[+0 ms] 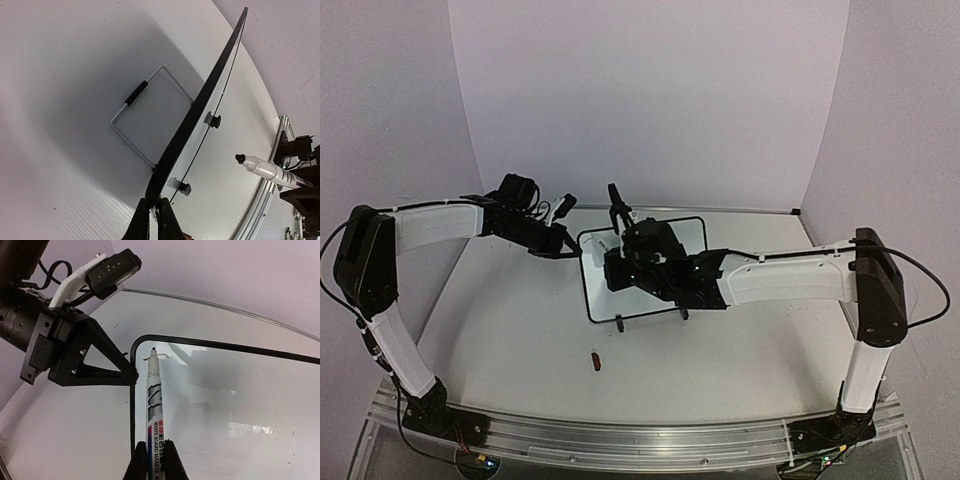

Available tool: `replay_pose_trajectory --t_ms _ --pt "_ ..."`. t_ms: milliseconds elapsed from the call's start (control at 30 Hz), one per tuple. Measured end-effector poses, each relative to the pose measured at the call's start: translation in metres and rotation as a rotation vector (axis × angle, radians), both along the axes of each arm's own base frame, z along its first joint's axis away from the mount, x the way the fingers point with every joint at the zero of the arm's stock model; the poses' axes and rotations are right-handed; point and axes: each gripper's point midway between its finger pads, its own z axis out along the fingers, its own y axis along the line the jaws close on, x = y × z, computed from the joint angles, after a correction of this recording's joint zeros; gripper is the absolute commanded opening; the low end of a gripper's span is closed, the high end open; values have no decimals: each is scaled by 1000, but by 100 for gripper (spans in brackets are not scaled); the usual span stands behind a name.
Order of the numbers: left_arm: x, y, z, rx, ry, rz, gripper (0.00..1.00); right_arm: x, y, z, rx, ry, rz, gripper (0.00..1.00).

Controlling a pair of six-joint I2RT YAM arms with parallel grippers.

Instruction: Write a sentence on the whiteboard

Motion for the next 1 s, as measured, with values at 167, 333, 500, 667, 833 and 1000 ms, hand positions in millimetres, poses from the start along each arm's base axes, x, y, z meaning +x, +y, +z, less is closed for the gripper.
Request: replay_pose_trajectory --t_ms 167,333,500,667,833,1000 --pt "0 0 0 1 2 0 0 2 4 6 10 -5 1 0" --pt "0 0 0 1 2 -1 0 4 8 3 1 -1 1 0" --pt "0 0 0 1 2 -1 0 4 8 -7 -23 12 1 0" --pt "0 0 0 1 2 0 0 3 7 -11 -37 20 0 0" --pt "0 0 0 2 2 0 0 3 6 -13 -45 24 -1 0" --pt "0 0 0 2 2 0 0 4 6 -15 -52 27 -3 0"
